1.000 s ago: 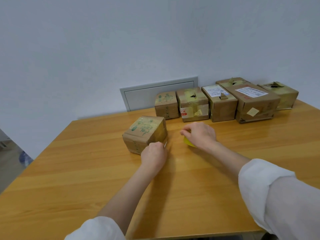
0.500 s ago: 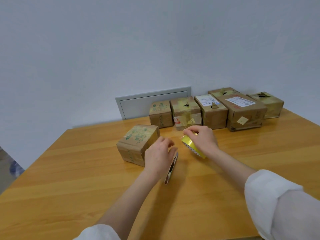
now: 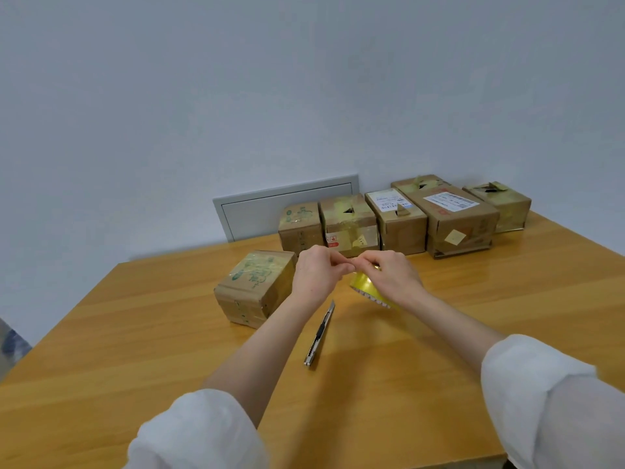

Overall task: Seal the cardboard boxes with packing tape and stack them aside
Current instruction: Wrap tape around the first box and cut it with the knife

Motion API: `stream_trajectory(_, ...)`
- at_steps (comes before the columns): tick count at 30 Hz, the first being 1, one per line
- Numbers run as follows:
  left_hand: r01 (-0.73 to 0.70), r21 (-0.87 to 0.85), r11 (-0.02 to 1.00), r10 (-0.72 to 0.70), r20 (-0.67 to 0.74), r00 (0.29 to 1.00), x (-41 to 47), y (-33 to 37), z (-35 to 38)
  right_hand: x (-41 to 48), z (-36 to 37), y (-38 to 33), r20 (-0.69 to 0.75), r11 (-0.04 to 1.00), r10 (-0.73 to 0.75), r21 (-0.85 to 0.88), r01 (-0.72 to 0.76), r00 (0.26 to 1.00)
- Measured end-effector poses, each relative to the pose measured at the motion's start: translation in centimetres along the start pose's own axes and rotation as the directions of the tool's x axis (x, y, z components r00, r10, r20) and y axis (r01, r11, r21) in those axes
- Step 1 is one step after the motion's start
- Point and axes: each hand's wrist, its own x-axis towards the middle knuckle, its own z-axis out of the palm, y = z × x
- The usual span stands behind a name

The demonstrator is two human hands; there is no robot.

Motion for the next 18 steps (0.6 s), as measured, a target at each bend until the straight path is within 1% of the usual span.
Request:
stream_trajectory(4, 0.019, 0.014, 1.0, -0.018, -0.081, 0.997, 0.7, 0.0, 0.2, 0.2, -0.3, -0.7, 0.096, 0.994, 0.009, 0.107, -0.02, 0.995)
stream_trajectory(6, -0.016, 0.085, 0.996, 0.027, -0.127, 0.992, 0.8, 0.2, 0.2, 0.2, -0.4, -1.0, 0.106, 0.986, 0.04, 0.155, -0.056, 0.994)
stream_trajectory(9, -0.108, 0.222, 0.969, 0.147, -0.166, 0.975, 0.4, 0.6, 0.4, 0.3, -0.5, -1.3, 0.107, 0.983, 0.084, 0.153, -0.1, 0.991)
stream_trajectory(11, -0.125, 0.241, 0.962, 0.17, -0.179, 0.969, 0.2, 0.7, 0.6, 0.5, -0.4, -1.4, 0.104, 0.984, 0.098, 0.138, -0.112, 0.99)
stream_trajectory(12, -0.128, 0.24, 0.962, 0.175, -0.185, 0.967, 0.2, 0.7, 0.6, 0.7, -0.5, -1.4, 0.095, 0.983, 0.115, 0.133, -0.127, 0.989)
stream_trajectory(15, -0.136, 0.184, 0.973, 0.169, -0.176, 0.97, 0.0, 0.6, 0.8, 1.1, -1.9, -0.8, 0.077, 0.953, 0.249, 0.159, -0.259, 0.965)
stream_trajectory(16, -0.135, 0.142, 0.981, 0.157, -0.154, 0.976, -0.2, 0.7, 0.8, 1.1, -2.3, -0.5, 0.103, 0.954, 0.249, 0.148, -0.262, 0.963)
stream_trajectory(18, -0.142, 0.062, 0.988, 0.148, -0.112, 0.983, -0.3, 0.8, 1.0, 1.0, -2.7, -0.2, 0.16, 0.974, 0.171, 0.119, -0.191, 0.972)
